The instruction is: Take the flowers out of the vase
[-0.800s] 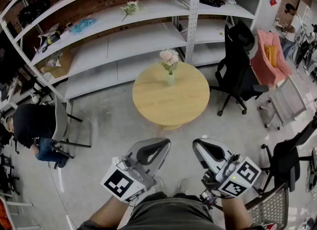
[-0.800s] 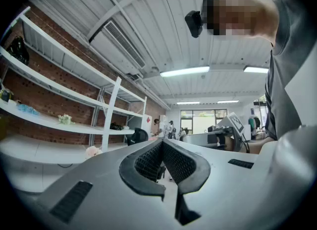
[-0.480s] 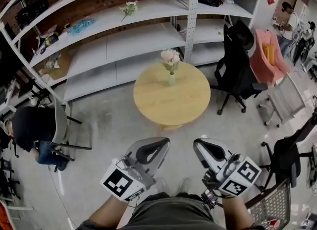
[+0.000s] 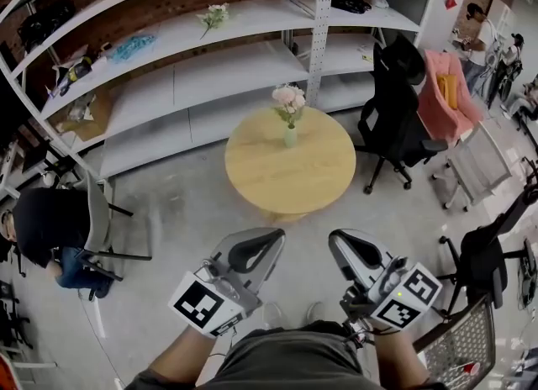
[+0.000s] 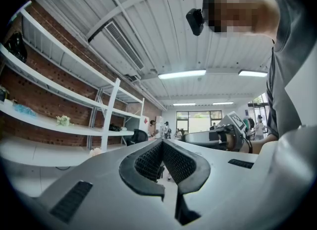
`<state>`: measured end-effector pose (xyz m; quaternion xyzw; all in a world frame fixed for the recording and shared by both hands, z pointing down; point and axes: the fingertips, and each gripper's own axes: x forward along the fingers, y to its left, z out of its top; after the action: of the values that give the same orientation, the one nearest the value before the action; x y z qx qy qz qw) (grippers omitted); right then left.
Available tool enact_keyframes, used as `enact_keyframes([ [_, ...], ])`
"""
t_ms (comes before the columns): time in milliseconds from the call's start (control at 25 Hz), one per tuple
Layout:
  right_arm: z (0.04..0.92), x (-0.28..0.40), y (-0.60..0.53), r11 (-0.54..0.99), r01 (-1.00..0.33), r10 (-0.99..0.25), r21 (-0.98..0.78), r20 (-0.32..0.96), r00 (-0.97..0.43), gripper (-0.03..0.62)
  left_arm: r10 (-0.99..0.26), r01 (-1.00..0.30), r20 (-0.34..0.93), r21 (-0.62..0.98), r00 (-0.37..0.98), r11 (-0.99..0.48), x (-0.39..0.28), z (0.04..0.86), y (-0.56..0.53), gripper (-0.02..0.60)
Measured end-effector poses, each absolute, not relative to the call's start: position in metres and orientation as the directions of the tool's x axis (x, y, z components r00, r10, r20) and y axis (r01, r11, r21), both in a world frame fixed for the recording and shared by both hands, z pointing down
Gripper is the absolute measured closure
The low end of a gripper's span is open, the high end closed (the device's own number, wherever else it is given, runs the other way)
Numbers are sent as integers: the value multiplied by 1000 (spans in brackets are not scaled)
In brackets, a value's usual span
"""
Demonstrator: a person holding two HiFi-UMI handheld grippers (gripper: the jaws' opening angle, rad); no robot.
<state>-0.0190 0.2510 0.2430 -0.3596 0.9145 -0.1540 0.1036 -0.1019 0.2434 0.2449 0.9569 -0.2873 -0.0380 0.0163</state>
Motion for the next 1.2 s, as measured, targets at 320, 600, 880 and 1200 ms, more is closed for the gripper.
enact_keyframes([
  [320,250,-19,223,662,-664,-720,-348,-50,-692,579,-543,-541,-30,57,839,-839,-97,254,210,575],
  [600,286,4,158,634,-666,-726,-393,-7,-687,579,-579,-579,27,78,815,-812,-79,280,153,575],
  [880,313,34,80,657,-625,-678,-421,32,-734,578,-639,-642,65,80,767,-763,-50,288,82,575],
  [1200,324,79,11,690,-580,-624,-433,51,-780,578,-709,-713,79,63,701,-698,-17,283,16,575],
])
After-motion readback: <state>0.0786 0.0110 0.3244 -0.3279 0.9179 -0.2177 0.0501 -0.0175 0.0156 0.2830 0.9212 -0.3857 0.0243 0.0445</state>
